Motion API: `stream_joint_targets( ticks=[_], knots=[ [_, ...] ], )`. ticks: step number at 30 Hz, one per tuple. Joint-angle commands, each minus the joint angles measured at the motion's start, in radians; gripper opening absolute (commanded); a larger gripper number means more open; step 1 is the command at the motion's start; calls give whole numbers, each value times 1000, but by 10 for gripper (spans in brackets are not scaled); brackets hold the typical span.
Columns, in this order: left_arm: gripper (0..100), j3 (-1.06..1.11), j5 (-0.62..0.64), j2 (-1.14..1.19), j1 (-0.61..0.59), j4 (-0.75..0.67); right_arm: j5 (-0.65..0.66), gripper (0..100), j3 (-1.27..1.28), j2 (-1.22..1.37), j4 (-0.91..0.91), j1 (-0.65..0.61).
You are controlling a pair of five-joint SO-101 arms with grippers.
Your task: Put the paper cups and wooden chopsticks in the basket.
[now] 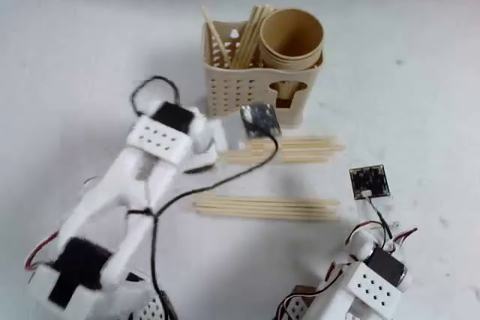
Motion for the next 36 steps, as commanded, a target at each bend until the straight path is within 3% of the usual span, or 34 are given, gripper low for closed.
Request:
stream_joint_targets(
  ticks=[1,6,15,21,27,36],
  knots=[
    [155,14,-63,101,85,-15,12,24,-3,-5,-16,19],
    [203,6,-153,208,120,0,12,24,-3,-5,-16,19],
    [234,3,-147,395,130,-218,12,24,-3,-5,-16,19],
    [225,-130,-141,489,116,-155,12,24,-3,-5,-16,19],
    [61,-198,-110,506,30,-135,12,24,-3,-5,-16,19],
    [129,-190,-71,460,-28,-91,12,25,-3,-5,-16,-12]
  ],
)
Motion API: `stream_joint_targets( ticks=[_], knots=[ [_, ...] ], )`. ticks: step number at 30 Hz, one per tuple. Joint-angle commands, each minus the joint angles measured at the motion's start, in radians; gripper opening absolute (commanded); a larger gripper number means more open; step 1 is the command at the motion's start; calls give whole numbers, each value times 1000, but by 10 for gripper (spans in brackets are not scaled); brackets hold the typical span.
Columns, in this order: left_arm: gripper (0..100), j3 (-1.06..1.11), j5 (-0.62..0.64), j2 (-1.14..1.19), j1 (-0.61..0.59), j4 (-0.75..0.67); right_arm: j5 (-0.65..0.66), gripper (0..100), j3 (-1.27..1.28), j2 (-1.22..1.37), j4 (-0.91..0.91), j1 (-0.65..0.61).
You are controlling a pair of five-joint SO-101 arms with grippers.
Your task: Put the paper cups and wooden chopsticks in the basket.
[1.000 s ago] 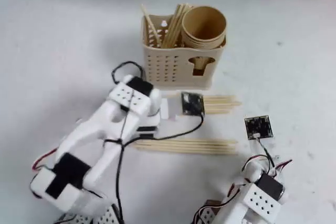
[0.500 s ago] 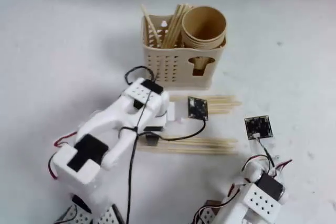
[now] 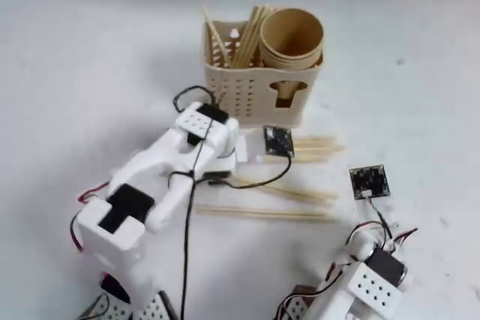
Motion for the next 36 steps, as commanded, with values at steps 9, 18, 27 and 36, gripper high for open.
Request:
stream_joint_targets(
  ticks=[9,18,27,36],
  knots=[
    [161,193,89,-487,-196,-17,12,24,-3,-5,-12,-185],
    [162,408,311,-719,-725,-262,12,28,-146,-4,-12,-440],
    [162,589,465,-541,-1000,-605,-44,28,-707,222,295,-584],
    [163,671,783,-538,-1010,-615,-28,123,-1026,880,320,-1106]
  ],
)
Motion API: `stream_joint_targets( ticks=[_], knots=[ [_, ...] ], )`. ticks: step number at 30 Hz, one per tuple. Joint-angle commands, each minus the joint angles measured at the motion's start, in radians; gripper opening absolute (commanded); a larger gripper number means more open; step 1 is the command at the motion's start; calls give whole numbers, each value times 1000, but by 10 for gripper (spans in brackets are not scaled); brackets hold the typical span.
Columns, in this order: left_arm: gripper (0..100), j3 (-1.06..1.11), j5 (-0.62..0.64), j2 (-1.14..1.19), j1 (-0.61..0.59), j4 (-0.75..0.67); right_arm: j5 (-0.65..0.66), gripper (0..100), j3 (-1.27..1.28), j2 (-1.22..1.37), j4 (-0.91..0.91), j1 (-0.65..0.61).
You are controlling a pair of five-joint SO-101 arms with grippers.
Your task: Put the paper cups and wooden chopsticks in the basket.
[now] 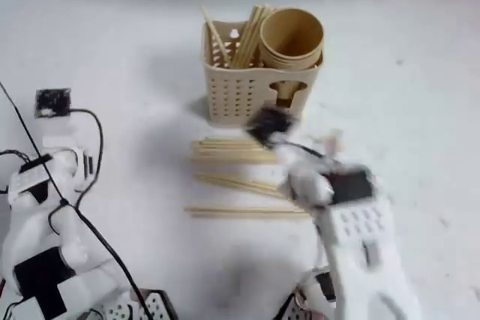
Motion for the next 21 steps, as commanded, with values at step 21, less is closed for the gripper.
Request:
stream_joint_targets(
  ticks=[21],
  knots=[
    [157,43,166,-7,-35,-11,81,155,-199,820,-486,-209]
  ],
)
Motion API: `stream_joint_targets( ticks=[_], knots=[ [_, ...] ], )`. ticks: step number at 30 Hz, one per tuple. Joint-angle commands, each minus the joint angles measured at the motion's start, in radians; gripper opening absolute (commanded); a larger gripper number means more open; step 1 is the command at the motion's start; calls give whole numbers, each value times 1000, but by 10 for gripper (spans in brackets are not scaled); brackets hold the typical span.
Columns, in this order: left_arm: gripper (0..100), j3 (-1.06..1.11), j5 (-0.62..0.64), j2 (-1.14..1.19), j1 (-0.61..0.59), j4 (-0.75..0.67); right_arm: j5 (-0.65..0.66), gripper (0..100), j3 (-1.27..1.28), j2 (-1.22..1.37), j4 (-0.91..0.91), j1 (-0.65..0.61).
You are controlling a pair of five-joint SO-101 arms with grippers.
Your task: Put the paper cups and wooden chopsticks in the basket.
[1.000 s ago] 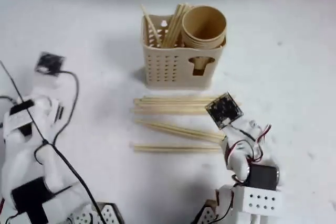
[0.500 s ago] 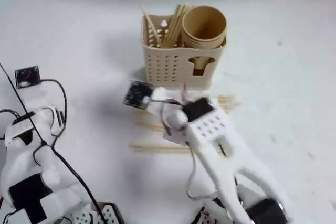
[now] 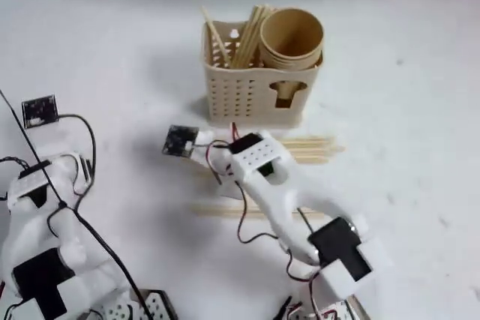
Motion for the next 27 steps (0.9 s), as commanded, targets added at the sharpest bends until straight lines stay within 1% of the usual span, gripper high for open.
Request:
stream_joint_targets(
  ticks=[1,4,10,14,21,27],
  knots=[
    [157,0,11,-7,-10,-9,15,155,-41,5,-22,50],
    [157,0,11,-7,-10,-9,14,142,-41,16,-21,47],
    [157,0,12,-7,-10,-9,12,13,-41,56,-16,47],
    [157,0,12,-7,-10,-9,-35,15,-41,16,-10,47],
    [157,0,12,-7,-10,-9,-100,15,-41,-151,108,2],
    [157,0,12,-7,-10,-9,-144,15,-40,-214,111,-4]
  ],
)
